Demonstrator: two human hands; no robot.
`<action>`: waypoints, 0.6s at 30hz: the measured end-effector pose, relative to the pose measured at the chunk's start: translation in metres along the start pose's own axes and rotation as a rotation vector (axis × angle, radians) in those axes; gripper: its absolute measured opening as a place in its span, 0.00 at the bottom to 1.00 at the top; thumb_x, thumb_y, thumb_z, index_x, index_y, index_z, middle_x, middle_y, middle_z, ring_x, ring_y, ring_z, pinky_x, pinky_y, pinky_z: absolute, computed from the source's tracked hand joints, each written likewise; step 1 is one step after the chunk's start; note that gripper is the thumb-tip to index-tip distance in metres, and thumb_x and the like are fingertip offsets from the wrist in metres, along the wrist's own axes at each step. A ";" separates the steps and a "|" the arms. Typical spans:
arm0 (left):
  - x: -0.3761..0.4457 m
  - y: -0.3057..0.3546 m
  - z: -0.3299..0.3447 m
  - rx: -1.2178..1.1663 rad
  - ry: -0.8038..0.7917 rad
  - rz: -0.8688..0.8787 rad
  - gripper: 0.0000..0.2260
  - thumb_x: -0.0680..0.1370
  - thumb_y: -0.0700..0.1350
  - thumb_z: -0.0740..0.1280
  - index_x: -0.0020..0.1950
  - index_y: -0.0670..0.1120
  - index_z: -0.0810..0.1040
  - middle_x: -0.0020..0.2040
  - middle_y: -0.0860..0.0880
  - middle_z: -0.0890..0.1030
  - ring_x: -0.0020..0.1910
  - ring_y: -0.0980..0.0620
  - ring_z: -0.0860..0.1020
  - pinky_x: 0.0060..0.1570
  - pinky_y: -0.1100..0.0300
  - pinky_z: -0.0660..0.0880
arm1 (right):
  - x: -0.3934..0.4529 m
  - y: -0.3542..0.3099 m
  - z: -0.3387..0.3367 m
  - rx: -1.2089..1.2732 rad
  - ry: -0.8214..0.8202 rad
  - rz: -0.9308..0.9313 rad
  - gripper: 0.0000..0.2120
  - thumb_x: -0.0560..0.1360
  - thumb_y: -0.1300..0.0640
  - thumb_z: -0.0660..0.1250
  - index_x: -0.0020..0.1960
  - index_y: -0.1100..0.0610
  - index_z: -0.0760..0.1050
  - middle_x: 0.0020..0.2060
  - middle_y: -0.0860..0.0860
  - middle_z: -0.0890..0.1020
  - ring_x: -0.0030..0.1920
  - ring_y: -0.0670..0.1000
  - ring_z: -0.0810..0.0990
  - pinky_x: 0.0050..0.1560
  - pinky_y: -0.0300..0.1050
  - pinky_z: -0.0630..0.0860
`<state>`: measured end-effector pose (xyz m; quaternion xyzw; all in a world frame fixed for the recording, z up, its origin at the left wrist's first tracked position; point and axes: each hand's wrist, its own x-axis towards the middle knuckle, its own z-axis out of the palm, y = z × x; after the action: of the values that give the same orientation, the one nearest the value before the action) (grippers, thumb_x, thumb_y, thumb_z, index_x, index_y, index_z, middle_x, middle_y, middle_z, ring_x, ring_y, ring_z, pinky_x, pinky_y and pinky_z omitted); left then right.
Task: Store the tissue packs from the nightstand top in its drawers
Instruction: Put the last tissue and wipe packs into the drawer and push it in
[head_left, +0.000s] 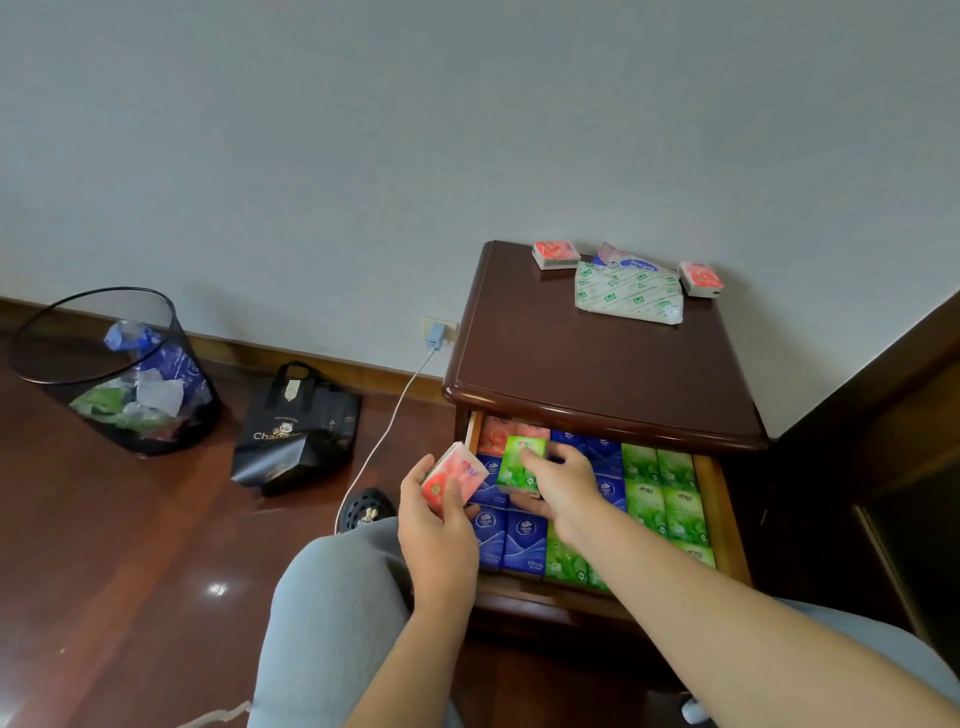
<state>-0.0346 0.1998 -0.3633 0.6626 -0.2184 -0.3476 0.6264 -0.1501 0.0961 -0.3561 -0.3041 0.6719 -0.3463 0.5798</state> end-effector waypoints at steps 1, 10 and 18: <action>0.000 0.001 -0.001 -0.013 0.002 -0.007 0.17 0.84 0.46 0.67 0.72 0.54 0.73 0.60 0.54 0.82 0.51 0.55 0.86 0.45 0.60 0.84 | 0.003 0.000 0.005 -0.065 0.058 -0.027 0.19 0.77 0.53 0.76 0.65 0.51 0.75 0.57 0.55 0.83 0.46 0.55 0.88 0.42 0.53 0.87; -0.004 0.002 -0.003 -0.014 0.023 0.007 0.18 0.82 0.48 0.70 0.71 0.58 0.73 0.62 0.57 0.81 0.58 0.55 0.83 0.51 0.55 0.85 | 0.015 0.002 0.033 -0.303 0.195 -0.131 0.14 0.79 0.53 0.74 0.64 0.51 0.82 0.53 0.51 0.86 0.50 0.55 0.86 0.51 0.54 0.86; -0.005 0.005 -0.002 -0.029 0.012 0.003 0.20 0.80 0.47 0.73 0.70 0.58 0.73 0.61 0.57 0.81 0.58 0.56 0.83 0.49 0.59 0.84 | 0.015 -0.004 0.021 -0.401 0.139 -0.142 0.13 0.80 0.56 0.73 0.64 0.51 0.82 0.50 0.47 0.84 0.40 0.46 0.81 0.29 0.40 0.80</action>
<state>-0.0356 0.2045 -0.3570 0.6551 -0.2107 -0.3458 0.6379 -0.1310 0.0794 -0.3636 -0.4355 0.7425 -0.2657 0.4341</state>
